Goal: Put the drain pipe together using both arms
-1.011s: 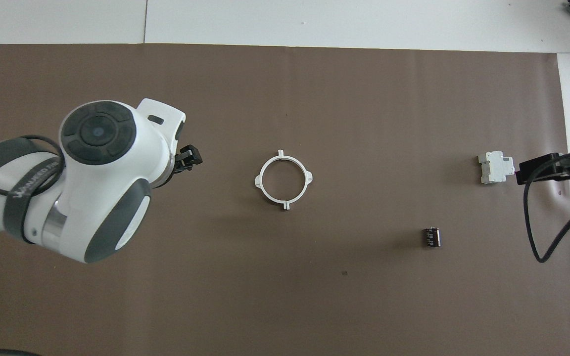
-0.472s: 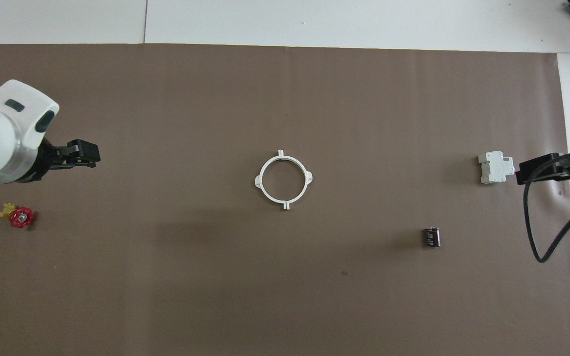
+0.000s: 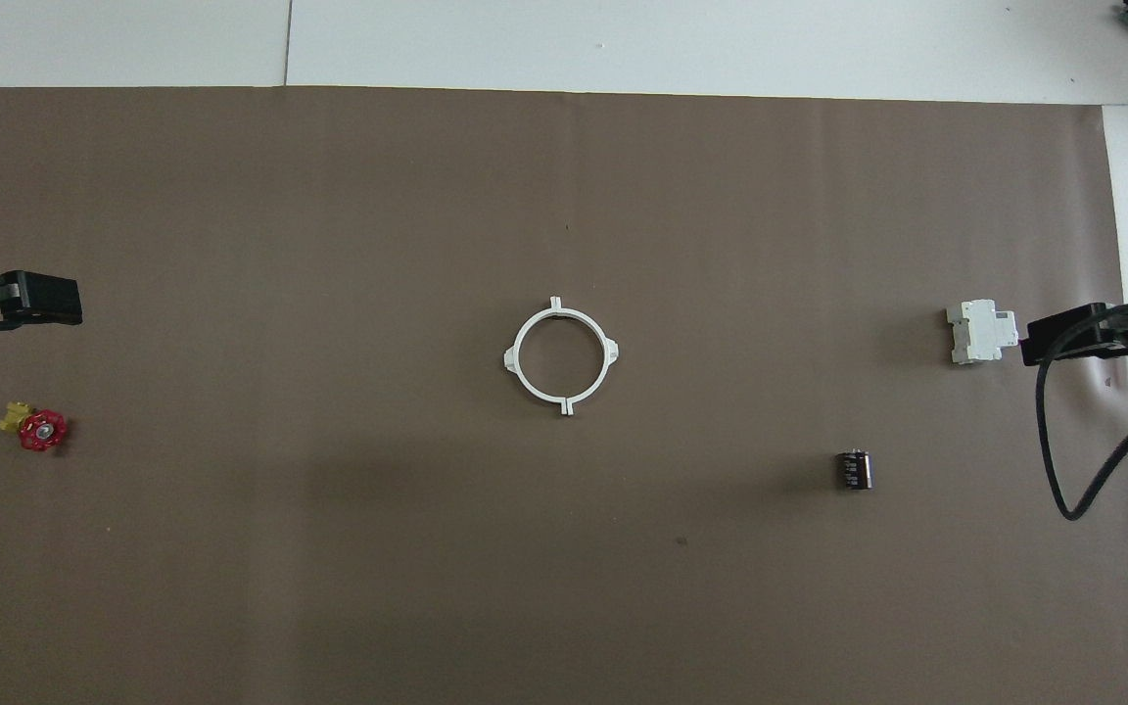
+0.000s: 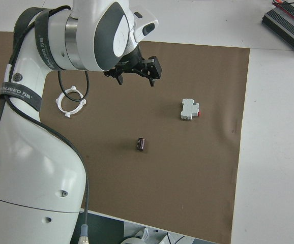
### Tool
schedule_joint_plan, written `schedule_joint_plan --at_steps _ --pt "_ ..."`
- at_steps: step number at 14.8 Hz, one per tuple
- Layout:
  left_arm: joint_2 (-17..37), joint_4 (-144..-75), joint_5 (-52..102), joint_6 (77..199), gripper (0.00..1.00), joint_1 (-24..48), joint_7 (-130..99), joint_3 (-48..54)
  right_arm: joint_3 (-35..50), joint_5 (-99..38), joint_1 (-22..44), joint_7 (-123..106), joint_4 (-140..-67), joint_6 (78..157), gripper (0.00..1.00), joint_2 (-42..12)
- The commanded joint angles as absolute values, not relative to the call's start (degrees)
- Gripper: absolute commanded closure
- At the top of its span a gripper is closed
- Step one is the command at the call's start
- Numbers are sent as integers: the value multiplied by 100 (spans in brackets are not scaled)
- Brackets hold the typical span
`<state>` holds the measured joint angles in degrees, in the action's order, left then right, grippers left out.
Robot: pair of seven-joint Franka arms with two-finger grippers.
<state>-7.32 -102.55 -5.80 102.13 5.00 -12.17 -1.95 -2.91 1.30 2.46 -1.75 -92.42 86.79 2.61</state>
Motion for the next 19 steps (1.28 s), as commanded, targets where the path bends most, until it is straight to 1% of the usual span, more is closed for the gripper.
schedule_joint_plan --at_steps 1,2,3,5,7,9,10,15,17,19 --pt "-694 -9836 -519 9827 0 457 -1099 -176 -229 53 141 -220 -9316 8613 0 360" --pt "-660 -9678 -510 9661 0 457 -986 -176 -229 53 141 -220 -9316 8613 0 360" --pt "-633 -9659 -510 9572 0 466 -810 -176 -229 53 141 -220 -9316 8613 0 360" --pt "-677 -9773 -309 9283 0 457 -363 -193 -229 53 141 -220 -9316 8613 0 360" --pt "-616 -9730 16 8957 0 247 104 -202 -229 53 141 -220 -9316 8613 0 360" --pt "-292 -9520 97 8441 0 298 158 -176 -229 53 141 -220 -9316 8613 0 360" --pt "-220 -9466 105 8281 0 316 158 -150 -229 53 141 -220 -9316 8613 0 360" --pt "-281 -9519 123 8332 0 343 97 -176 -229 53 141 -220 -9316 8613 0 360" --pt "-307 -9527 114 8568 0 343 158 -159 -229 61 141 -220 -9316 8613 0 360" --pt "-378 -9667 114 9050 0 334 176 -167 -229 53 141 -220 -9316 8613 0 360"
